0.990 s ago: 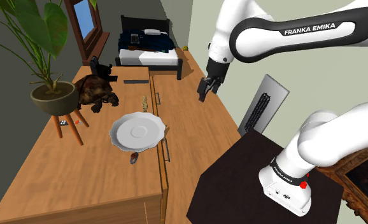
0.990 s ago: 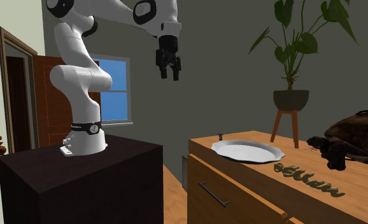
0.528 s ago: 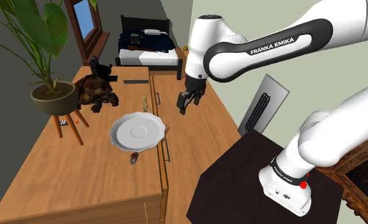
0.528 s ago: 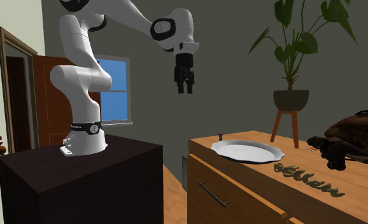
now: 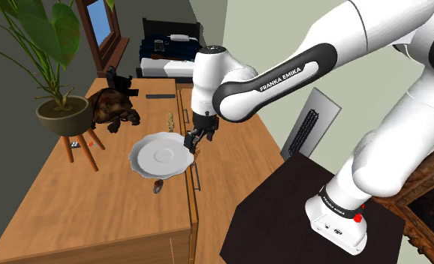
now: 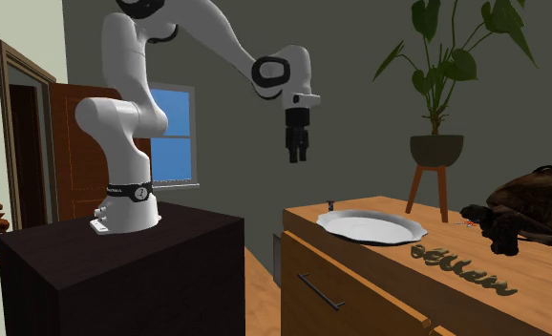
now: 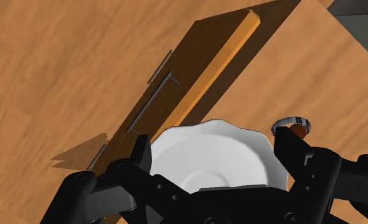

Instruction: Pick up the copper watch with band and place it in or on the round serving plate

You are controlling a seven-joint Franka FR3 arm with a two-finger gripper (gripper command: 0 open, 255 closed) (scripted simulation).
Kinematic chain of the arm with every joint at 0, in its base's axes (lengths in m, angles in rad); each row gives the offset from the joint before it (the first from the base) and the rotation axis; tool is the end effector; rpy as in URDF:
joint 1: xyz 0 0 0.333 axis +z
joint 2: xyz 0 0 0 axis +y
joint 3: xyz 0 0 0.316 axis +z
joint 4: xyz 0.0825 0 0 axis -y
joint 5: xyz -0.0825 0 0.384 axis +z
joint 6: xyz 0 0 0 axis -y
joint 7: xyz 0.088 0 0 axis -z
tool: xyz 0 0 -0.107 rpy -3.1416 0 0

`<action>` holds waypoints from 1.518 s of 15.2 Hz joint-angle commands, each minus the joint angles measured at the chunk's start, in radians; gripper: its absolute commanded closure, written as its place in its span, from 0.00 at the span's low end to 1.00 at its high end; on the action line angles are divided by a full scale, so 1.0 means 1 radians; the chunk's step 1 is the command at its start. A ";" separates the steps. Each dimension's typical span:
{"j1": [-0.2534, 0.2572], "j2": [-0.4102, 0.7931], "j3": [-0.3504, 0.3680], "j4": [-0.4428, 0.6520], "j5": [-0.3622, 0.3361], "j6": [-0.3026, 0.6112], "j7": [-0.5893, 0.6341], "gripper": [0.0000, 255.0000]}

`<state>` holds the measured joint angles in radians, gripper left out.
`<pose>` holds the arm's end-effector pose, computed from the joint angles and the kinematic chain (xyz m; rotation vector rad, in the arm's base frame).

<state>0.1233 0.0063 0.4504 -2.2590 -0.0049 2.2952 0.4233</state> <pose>0.4398 0.2840 0.3621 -3.1184 -0.2399 -0.0427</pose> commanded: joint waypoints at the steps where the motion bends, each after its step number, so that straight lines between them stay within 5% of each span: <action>1: 0.014 0.090 0.012 0.054 -0.053 0.022 0.052 0.00; 15: 0.248 0.639 -0.052 0.515 -0.312 0.035 0.277 0.00; 23: 0.271 0.718 -0.081 0.532 -0.342 0.096 0.295 0.00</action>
<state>0.3897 0.7122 0.3744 -1.7262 -0.3418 2.3786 0.7127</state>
